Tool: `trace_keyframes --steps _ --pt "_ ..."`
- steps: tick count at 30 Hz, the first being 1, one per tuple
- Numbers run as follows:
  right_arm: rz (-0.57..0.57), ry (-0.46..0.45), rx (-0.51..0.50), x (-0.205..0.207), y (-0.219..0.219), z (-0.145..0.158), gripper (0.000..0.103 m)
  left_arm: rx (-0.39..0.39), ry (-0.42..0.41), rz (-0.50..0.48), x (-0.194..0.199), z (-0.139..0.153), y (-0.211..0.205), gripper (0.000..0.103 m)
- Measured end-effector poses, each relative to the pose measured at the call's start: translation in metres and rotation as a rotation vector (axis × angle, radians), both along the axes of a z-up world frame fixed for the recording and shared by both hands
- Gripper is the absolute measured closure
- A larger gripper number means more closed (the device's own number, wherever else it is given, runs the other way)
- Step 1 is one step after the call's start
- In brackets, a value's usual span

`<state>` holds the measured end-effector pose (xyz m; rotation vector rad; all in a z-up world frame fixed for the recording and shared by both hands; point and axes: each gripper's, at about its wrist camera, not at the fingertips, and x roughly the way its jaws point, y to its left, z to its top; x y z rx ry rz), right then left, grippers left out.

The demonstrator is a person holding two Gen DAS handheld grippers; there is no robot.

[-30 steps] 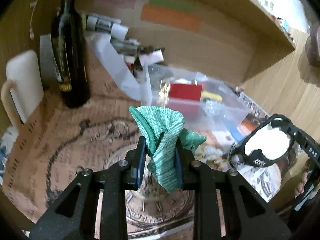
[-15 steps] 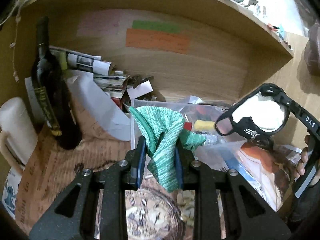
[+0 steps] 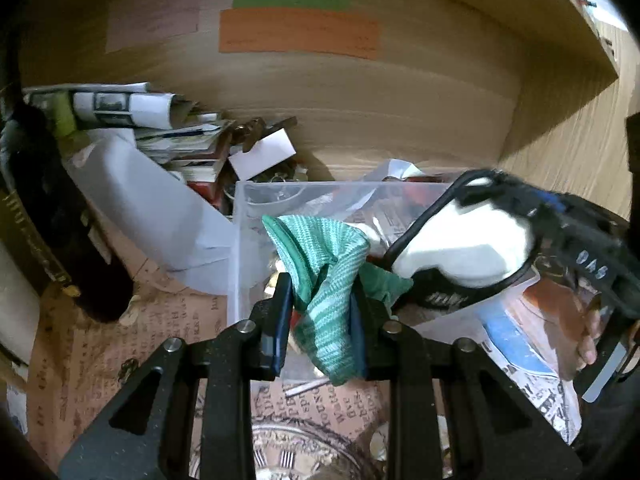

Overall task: Organize soft objects
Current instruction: 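Lift the green sock and goggles into the box and open both tools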

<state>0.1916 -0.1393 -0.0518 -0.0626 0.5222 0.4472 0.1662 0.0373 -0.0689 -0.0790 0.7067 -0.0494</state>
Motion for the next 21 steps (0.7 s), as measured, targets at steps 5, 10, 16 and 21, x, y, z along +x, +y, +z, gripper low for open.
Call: trace_keyframes --steps 5,10,16,21 --pt "-0.003 0.056 -0.066 0.014 0.006 -0.019 0.085 0.008 0.031 -0.014 0.016 -0.01 -0.002 0.077" --pt "-0.009 0.092 -0.101 0.024 0.007 -0.03 0.084 0.023 0.029 -0.017 0.022 -0.014 -0.003 0.075" --pt "0.0 0.098 -0.138 0.019 0.011 -0.033 0.075 0.038 0.029 0.01 0.016 -0.014 -0.001 0.053" --pt "0.012 0.092 -0.135 0.01 0.01 -0.029 0.061 0.01 0.029 0.01 0.007 -0.009 0.004 0.05"
